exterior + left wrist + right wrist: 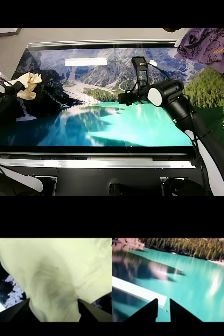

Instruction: Fold the clothes and pants, and hang the long-sleeved shirts on hangers.

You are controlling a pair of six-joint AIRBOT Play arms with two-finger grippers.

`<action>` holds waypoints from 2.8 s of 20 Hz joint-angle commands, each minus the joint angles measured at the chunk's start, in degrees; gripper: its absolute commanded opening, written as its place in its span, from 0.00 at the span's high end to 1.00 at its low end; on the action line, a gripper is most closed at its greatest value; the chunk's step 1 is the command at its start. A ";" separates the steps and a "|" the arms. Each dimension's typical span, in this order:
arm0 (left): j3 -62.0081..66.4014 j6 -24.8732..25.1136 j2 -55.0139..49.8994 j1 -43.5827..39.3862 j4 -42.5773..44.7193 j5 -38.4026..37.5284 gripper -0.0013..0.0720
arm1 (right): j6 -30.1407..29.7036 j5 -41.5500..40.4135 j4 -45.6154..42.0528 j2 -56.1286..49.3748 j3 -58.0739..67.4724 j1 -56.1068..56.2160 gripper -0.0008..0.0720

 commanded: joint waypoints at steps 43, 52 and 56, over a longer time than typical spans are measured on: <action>-0.26 9.31 20.39 -37.09 -16.06 -40.35 0.14 | -30.71 12.61 40.76 2.95 -31.36 -33.86 0.42; -0.28 9.29 20.04 -30.12 -15.58 -42.32 0.14 | -29.59 -1.70 47.28 -5.27 -38.23 -19.23 0.43; -0.28 9.29 20.04 -30.12 -15.63 -42.38 0.14 | -29.24 -2.71 48.15 -7.48 -38.23 -18.16 0.66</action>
